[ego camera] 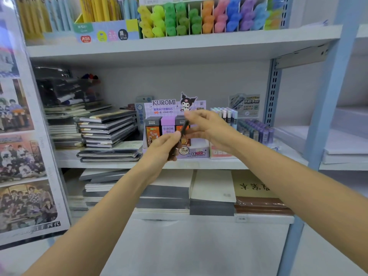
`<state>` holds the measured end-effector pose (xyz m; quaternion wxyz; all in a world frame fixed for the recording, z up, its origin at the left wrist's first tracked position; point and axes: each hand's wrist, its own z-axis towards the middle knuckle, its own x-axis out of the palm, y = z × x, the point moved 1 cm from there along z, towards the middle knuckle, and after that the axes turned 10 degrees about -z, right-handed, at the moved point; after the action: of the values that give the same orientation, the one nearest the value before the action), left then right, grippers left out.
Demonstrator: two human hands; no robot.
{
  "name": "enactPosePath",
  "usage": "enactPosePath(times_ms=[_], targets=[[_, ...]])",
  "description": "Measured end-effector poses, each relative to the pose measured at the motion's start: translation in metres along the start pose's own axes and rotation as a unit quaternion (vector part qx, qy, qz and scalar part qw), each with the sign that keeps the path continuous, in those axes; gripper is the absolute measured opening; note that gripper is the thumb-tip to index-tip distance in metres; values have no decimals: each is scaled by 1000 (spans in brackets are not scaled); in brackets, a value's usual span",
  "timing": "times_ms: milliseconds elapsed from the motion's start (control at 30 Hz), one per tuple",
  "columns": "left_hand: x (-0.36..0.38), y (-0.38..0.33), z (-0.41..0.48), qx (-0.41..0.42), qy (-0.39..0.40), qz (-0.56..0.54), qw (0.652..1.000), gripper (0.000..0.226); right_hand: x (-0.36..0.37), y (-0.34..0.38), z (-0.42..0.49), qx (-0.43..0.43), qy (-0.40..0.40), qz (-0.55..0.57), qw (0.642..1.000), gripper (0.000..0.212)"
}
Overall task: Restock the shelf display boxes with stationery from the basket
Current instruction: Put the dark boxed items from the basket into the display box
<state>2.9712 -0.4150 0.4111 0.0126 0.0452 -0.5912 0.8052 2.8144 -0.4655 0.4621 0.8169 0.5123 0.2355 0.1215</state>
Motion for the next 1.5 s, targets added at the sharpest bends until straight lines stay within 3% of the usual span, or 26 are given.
enactPosePath(times_ms=[67,200,267,367,533,767,900,1100,1500], targets=[[4,2,-1,43,-24,68,996,23,-1,0,-2,9,-22,-17,1000,35],[4,6,0,90,-47,142,985,38,-15,3,2,7,-99,-106,989,39],[-1,12,3,121,-53,237,962,42,-28,7,6,-34,-168,-196,965,34],[-5,23,7,170,-26,397,901,39,-45,14,14,-87,-235,-330,910,26],[-3,49,18,206,47,533,819,53,-53,9,39,-90,-218,-453,860,21],[-12,71,27,260,25,612,747,64,-45,-24,75,-64,-142,-544,825,22],[-19,72,29,279,31,622,731,64,-45,-31,86,-48,-112,-595,795,21],[-21,77,30,282,27,629,724,70,-59,-23,92,-19,-92,-574,813,20],[-20,77,26,270,21,634,725,76,-57,-21,93,0,-57,-574,817,25]])
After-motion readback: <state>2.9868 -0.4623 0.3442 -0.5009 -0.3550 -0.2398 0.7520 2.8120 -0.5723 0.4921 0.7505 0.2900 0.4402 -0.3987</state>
